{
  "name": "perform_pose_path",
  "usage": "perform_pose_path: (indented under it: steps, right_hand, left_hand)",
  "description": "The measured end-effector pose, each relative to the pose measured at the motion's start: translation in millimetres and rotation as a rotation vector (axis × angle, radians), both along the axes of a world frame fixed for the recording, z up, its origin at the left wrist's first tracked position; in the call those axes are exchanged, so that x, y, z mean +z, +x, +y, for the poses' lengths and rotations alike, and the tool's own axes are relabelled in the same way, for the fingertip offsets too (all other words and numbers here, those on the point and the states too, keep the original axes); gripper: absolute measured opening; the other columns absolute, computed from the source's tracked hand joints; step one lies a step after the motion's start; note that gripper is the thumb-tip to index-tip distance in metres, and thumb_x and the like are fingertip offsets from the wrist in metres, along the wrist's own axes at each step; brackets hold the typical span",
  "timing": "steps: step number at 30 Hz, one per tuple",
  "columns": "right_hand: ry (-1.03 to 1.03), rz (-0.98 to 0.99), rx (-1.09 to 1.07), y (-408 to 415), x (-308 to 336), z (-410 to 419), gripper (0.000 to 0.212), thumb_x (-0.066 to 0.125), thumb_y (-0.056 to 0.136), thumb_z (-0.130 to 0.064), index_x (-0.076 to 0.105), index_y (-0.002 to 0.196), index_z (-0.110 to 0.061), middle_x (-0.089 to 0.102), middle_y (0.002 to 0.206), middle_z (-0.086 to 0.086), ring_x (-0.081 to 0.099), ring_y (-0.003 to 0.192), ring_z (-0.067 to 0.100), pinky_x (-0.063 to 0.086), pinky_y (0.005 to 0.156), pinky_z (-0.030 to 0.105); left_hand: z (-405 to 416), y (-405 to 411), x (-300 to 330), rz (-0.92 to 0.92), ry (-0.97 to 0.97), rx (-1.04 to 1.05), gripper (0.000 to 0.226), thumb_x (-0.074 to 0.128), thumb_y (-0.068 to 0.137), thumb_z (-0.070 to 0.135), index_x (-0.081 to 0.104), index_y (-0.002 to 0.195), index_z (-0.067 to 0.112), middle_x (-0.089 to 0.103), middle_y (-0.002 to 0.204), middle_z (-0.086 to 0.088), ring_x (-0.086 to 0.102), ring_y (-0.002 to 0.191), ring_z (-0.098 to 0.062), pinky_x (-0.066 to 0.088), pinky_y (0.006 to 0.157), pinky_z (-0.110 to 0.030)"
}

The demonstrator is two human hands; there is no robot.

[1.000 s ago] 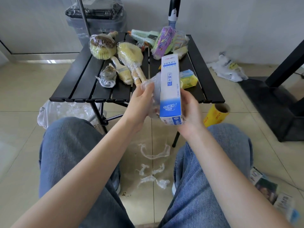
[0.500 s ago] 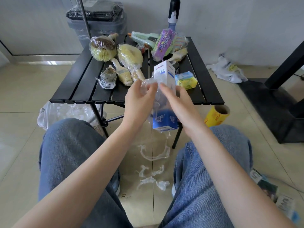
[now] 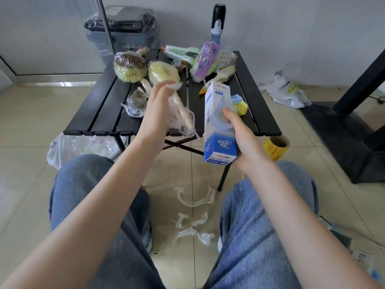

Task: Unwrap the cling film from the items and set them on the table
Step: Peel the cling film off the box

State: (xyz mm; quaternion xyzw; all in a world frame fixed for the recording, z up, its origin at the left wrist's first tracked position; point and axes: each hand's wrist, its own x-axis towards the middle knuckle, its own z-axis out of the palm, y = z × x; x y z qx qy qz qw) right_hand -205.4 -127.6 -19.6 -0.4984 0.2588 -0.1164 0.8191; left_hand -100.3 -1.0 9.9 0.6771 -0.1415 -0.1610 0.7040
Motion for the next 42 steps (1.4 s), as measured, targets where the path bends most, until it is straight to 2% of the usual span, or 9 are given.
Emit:
perform_pose_path:
  steps: [2, 6, 9, 12, 16, 20, 23, 28, 42]
  right_hand:
    - [0.011, -0.023, 0.017, 0, 3, -2, 0.015, 0.055, 0.093, -0.04, 0.063, 0.095, -0.028, 0.071, 0.083, -0.004, 0.066, 0.077, 0.014, 0.052, 0.086, 0.035]
    - [0.003, -0.062, 0.038, 2, 13, -12, 0.018, 0.052, 0.094, -0.042, 0.063, 0.097, -0.028, 0.073, 0.085, -0.003, 0.069, 0.077, 0.013, 0.054, 0.076, 0.03]
    - [-0.041, -0.098, 0.059, 6, 21, -19, 0.018, 0.051, 0.096, -0.036, 0.064, 0.104, -0.026, 0.074, 0.094, 0.0, 0.07, 0.081, 0.014, 0.056, 0.076, 0.029]
    - [-0.093, -0.119, 0.045, 12, 27, -29, 0.027, 0.05, 0.097, -0.032, 0.06, 0.121, -0.022, 0.071, 0.11, 0.006, 0.07, 0.093, 0.019, 0.055, 0.087, 0.035]
    - [-0.246, -0.139, 0.045, 18, 35, -52, 0.039, 0.055, 0.094, -0.029, 0.051, 0.132, -0.02, 0.07, 0.113, 0.007, 0.069, 0.096, 0.019, 0.053, 0.092, 0.038]
    - [-0.313, -0.135, -0.042, 22, 54, -83, 0.025, 0.06, 0.093, -0.019, 0.058, 0.118, -0.017, 0.072, 0.1, 0.001, 0.071, 0.082, 0.014, 0.057, 0.075, 0.029]
    - [-0.44, -0.005, -0.174, 30, 56, -112, 0.022, 0.066, 0.089, -0.022, 0.059, 0.109, -0.018, 0.07, 0.109, 0.004, 0.07, 0.091, 0.019, 0.055, 0.083, 0.036]
    - [-0.735, 0.194, -0.276, 58, 32, -150, 0.022, 0.069, 0.081, -0.019, 0.057, 0.099, -0.017, 0.067, 0.103, 0.002, 0.066, 0.095, 0.022, 0.054, 0.082, 0.037]
    - [-1.524, 0.725, -0.17, 93, -14, -159, 0.05, 0.063, 0.085, -0.038, 0.049, 0.129, -0.02, 0.044, 0.119, 0.011, 0.043, 0.108, 0.033, 0.037, 0.075, 0.034]
  left_hand:
    - [0, -6, 5, 0.028, 0.103, -0.107, 0.021, 0.05, 0.088, 0.043, 0.06, 0.105, 0.038, 0.057, 0.124, -0.003, 0.06, 0.093, -0.016, 0.05, 0.088, -0.039]
    - [-5, -21, 14, -0.011, 0.468, -0.401, 0.069, 0.031, 0.086, 0.072, 0.042, 0.141, 0.032, 0.048, 0.143, -0.002, 0.06, 0.107, -0.018, 0.044, 0.095, -0.043]
    - [-13, -28, 18, -0.1, 0.382, -0.485, 0.043, 0.038, 0.092, 0.061, 0.056, 0.112, 0.027, 0.064, 0.109, 0.005, 0.055, 0.058, -0.003, 0.04, 0.055, -0.014]
    - [-27, -27, 25, -0.127, 0.241, -0.486, 0.028, 0.043, 0.1, 0.037, 0.063, 0.1, 0.017, 0.07, 0.071, 0.015, 0.062, 0.059, 0.008, 0.04, 0.051, -0.002]
    - [-55, -18, 32, -0.125, 0.243, -0.456, 0.034, 0.045, 0.1, 0.036, 0.064, 0.107, 0.009, 0.071, 0.087, -0.002, 0.049, 0.038, 0.003, 0.033, 0.038, -0.006]
    - [-89, -2, 32, -0.199, 0.296, -0.494, 0.031, 0.037, 0.101, 0.045, 0.061, 0.1, 0.025, 0.066, 0.098, 0.003, 0.057, 0.071, 0.002, 0.043, 0.061, -0.009]
    - [-109, 17, 28, -0.402, 0.526, -0.41, 0.032, 0.04, 0.099, 0.044, 0.056, 0.118, 0.023, 0.06, 0.117, 0.001, 0.052, 0.096, -0.01, 0.038, 0.075, -0.024]
    - [-133, 37, -1, -0.708, 0.994, -0.463, 0.084, 0.06, 0.081, 0.06, 0.024, 0.15, 0.029, 0.037, 0.15, 0.001, 0.044, 0.129, -0.023, 0.04, 0.098, -0.036]
    - [-137, 51, -29, -0.884, 1.09, -0.309, 0.067, 0.058, 0.081, 0.061, 0.042, 0.139, 0.031, 0.044, 0.132, 0.009, 0.058, 0.102, -0.023, 0.037, 0.067, -0.029]
